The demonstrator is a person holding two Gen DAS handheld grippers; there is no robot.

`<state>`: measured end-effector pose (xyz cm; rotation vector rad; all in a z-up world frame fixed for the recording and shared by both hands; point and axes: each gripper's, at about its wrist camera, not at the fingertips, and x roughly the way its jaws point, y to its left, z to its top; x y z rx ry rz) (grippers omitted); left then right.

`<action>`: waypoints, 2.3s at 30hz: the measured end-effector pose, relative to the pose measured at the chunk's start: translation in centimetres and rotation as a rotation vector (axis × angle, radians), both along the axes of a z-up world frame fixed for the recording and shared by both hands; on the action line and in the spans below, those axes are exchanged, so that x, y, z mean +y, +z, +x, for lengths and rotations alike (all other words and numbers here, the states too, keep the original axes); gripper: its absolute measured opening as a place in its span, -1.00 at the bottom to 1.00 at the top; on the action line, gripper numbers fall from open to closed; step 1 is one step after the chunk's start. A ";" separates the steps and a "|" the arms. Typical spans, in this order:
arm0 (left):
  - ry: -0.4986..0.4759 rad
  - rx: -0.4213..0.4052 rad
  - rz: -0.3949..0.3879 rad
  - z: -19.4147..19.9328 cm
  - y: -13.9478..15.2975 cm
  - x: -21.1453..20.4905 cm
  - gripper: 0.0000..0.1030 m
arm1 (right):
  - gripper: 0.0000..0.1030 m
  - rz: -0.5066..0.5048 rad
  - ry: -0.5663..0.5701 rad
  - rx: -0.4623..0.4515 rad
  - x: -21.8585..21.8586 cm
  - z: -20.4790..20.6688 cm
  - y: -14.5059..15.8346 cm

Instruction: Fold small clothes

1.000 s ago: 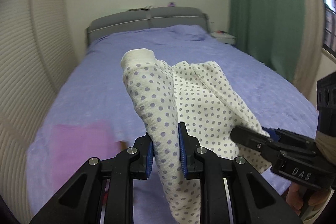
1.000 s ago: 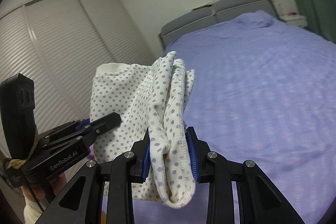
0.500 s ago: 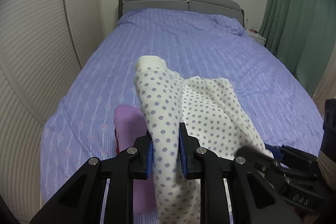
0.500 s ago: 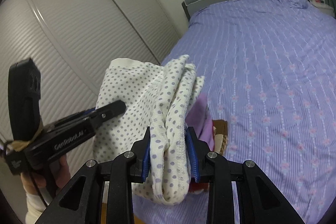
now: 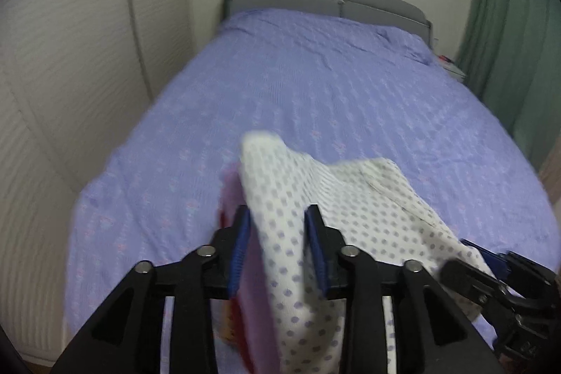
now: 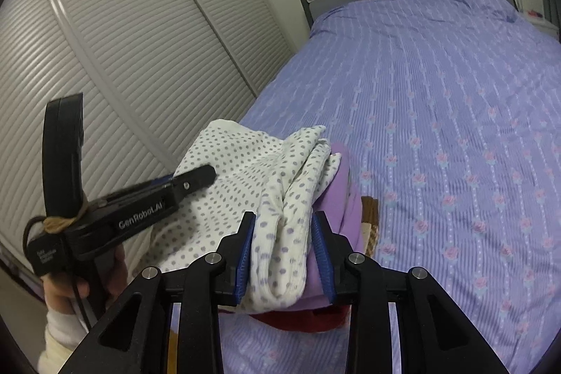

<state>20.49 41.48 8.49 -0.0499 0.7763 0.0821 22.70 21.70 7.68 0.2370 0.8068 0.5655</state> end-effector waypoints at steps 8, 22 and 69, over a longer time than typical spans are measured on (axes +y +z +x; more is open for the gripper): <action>0.078 -0.125 0.190 -5.0 4.0 -2.7 0.16 | -0.01 -0.042 0.015 -0.067 -1.2 -2.2 0.9; -0.036 -0.214 0.187 -14.7 3.4 -16.4 0.65 | 0.73 -0.101 -0.127 -0.265 -16.0 -9.9 4.9; -0.090 -0.240 0.060 -24.4 -3.7 -36.5 0.99 | 0.90 -0.287 -0.394 -0.307 -38.0 -23.7 0.6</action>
